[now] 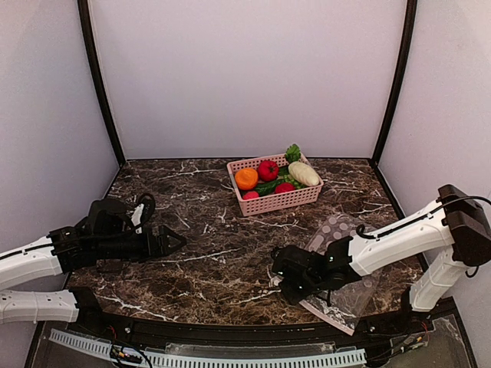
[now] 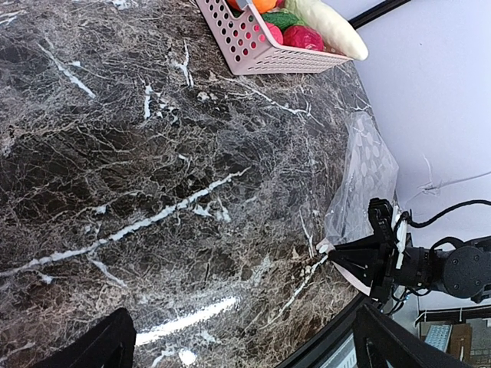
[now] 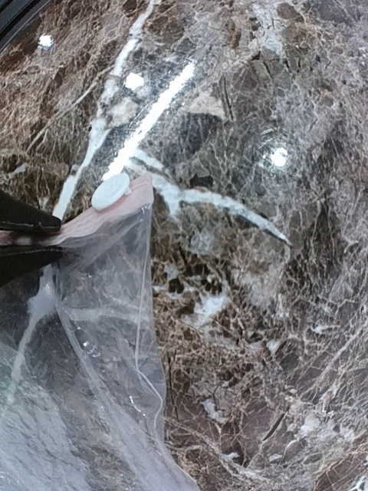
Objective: Place the food in the zip-top bag and seal the zipper
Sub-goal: Pick up the zipper food storage bag from the center of the board.
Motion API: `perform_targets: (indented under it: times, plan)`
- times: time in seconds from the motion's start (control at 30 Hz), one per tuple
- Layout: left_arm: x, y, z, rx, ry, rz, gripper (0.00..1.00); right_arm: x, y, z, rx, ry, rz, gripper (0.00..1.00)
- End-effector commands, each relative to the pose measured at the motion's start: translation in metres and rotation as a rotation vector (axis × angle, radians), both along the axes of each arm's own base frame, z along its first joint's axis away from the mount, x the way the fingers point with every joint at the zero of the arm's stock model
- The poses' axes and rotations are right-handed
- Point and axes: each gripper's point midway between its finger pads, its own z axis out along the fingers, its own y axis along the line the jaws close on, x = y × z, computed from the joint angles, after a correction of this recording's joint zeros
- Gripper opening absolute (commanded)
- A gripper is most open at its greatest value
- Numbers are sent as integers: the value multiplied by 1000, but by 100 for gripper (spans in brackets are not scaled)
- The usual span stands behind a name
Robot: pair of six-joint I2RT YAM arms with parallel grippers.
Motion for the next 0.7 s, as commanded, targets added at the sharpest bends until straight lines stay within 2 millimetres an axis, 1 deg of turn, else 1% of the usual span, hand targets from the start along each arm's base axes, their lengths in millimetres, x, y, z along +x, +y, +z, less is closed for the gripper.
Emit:
perform_targets:
  times: [0.0,0.03,0.1,0.2,0.27,0.33,0.37,0.4,0.43,0.47,0.5,0.53,0.57,0.6,0.63,0.67]
  plan:
    - [-3,-1,-8,6,9,-6,100,0,-4,-9,36,38,-16,2]
    - [-3,-2,-8,5,10,-8,100,0,-1,-7,59,40,-10,0]
    - [-4,-7,-5,-3,7,-21,100,-1,8,1,118,39,16,0]
    - [-7,-18,-2,-7,-3,-55,100,-5,27,24,244,32,78,0]
    - [-9,-28,-4,1,6,-82,100,-8,38,41,326,27,118,0]
    - [-13,-42,0,-13,3,-116,100,-10,47,61,394,18,150,0]
    - [-18,-51,5,-26,-4,-146,100,-13,52,71,424,23,176,0]
    - [-17,-59,8,-40,-10,-158,100,-15,56,79,449,22,194,0]
    - [-22,-68,14,-59,-18,-190,100,-16,60,87,469,23,212,0]
    - [-22,-77,16,-74,-22,-204,100,-21,65,94,497,35,244,0]
    - [-26,-89,29,-118,-44,-237,100,-25,70,101,519,43,271,0]
    - [-27,-96,28,-125,-38,-255,100,-29,74,107,540,54,299,0]
    - [-32,-107,39,-164,-53,-293,100,-32,77,112,556,62,320,0]
    - [-34,-113,39,-170,-48,-311,100,-35,81,117,572,72,341,0]
    - [-38,-122,51,-204,-62,-343,100,-38,84,122,588,80,360,0]
    - [-40,-128,54,-215,-59,-366,100,-40,87,127,603,87,376,0]
